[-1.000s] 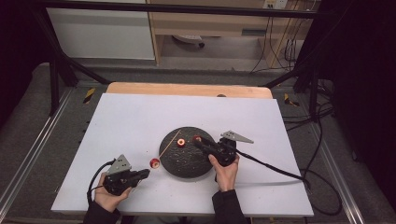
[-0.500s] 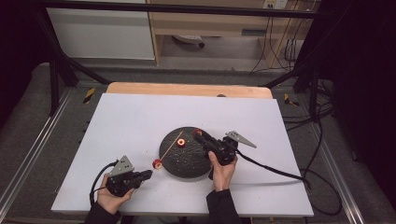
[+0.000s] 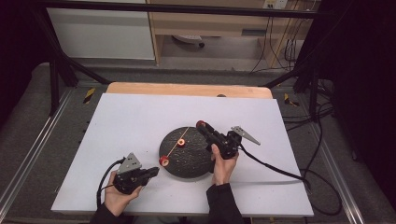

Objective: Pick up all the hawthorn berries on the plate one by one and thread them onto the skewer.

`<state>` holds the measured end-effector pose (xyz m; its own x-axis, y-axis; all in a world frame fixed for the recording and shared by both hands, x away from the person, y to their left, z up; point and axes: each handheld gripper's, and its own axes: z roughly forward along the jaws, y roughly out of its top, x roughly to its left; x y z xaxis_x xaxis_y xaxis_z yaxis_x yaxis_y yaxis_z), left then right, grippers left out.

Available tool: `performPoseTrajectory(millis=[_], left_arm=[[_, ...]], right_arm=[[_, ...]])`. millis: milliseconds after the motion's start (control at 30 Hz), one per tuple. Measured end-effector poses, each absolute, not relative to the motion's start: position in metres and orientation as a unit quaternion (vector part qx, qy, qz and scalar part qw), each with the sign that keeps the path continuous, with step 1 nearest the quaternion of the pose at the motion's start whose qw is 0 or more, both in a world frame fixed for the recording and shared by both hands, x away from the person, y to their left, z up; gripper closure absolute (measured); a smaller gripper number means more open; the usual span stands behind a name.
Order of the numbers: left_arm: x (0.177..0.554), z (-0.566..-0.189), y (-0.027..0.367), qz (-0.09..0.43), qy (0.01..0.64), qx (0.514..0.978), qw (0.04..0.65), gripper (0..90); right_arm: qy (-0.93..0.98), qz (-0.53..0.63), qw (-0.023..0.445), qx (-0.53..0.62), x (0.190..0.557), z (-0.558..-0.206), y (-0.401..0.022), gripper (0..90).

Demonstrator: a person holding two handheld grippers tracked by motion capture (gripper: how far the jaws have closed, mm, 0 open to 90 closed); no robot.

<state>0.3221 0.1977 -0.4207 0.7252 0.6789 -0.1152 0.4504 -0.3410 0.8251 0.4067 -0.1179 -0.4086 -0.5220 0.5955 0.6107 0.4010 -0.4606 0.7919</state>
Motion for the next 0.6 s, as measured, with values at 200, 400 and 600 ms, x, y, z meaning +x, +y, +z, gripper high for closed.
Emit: performPoseTrajectory(millis=[200, 400, 600], left_arm=[[0.324, -0.418, 0.185, 0.126, 0.346, 0.809, 0.459, 88.3], [0.326, -0.416, 0.175, 0.122, 0.343, 0.807, 0.465, 88.3], [0.326, -0.415, 0.168, 0.120, 0.340, 0.808, 0.466, 88.4]], right_arm=[[0.497, 0.715, 0.069, 0.487, 0.409, -0.405, -0.120, 62.7], [0.484, 0.724, 0.066, 0.487, 0.410, -0.403, -0.122, 62.7], [0.465, 0.734, 0.064, 0.491, 0.408, -0.404, -0.125, 62.8]])
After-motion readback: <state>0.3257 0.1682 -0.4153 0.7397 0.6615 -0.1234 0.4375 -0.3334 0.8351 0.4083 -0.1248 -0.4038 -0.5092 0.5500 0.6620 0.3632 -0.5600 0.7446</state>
